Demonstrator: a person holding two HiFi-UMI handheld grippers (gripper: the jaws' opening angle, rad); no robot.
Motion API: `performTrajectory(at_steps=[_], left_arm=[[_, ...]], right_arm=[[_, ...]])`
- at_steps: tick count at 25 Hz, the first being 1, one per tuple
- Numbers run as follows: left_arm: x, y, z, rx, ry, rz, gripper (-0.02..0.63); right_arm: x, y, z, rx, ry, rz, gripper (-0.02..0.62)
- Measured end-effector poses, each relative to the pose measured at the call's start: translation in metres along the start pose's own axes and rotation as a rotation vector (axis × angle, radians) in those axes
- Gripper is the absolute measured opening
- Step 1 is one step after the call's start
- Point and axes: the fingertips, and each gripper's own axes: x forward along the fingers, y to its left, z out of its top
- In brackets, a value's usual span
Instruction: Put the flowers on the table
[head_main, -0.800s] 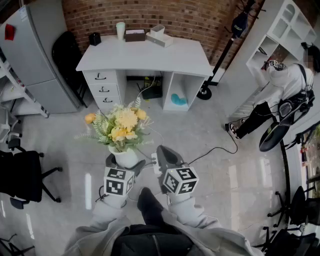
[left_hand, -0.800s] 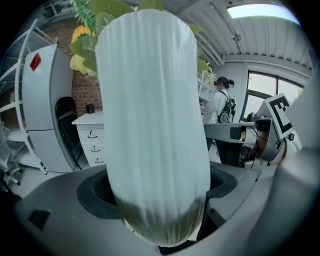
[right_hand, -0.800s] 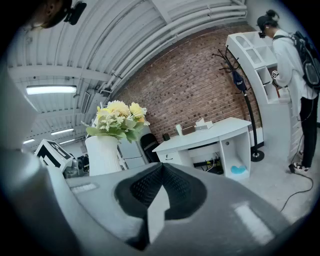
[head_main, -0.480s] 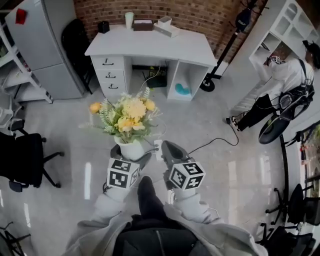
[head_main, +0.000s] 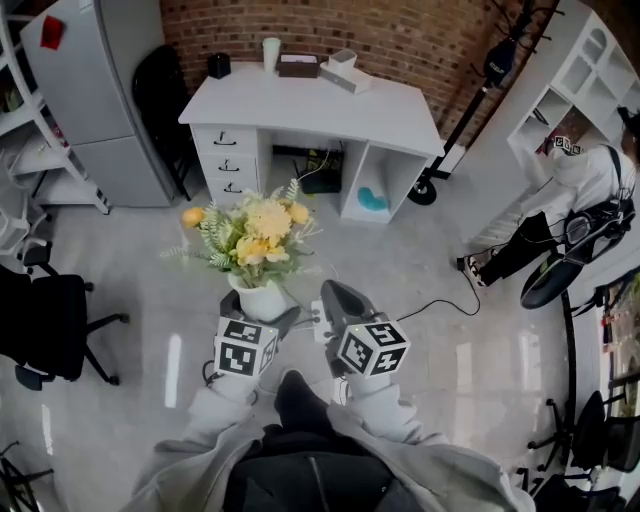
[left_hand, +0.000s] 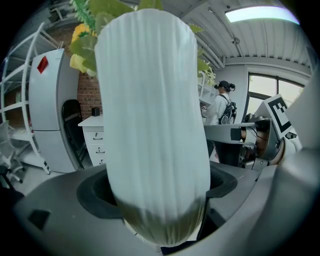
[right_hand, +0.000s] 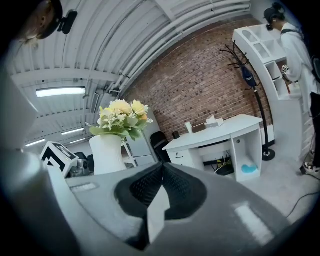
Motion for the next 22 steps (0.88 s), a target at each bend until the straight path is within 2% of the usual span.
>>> performTrajectory(at_steps=[3, 10, 16, 22], left_arm=[[0.018, 0.015, 0.021, 0.008, -0.026, 0.029, 0.469], [0.034, 0.046, 0.043, -0.008, -0.067, 0.064, 0.469], [0.037, 0.054, 0.046, -0.015, -0.049, 0.087, 0.469], [0.042, 0.072, 0.048, -0.031, -0.061, 0.116, 0.469]], right_arm=[[0.026, -0.011, 0.017, -0.015, -0.01, 0.035, 0.0], [0.062, -0.017, 0.032, -0.039, -0.003, 0.054, 0.0], [0.069, -0.025, 0.031, -0.02, 0.009, 0.041, 0.0], [0.089, -0.024, 0.025, -0.02, 0.031, 0.067, 0.0]])
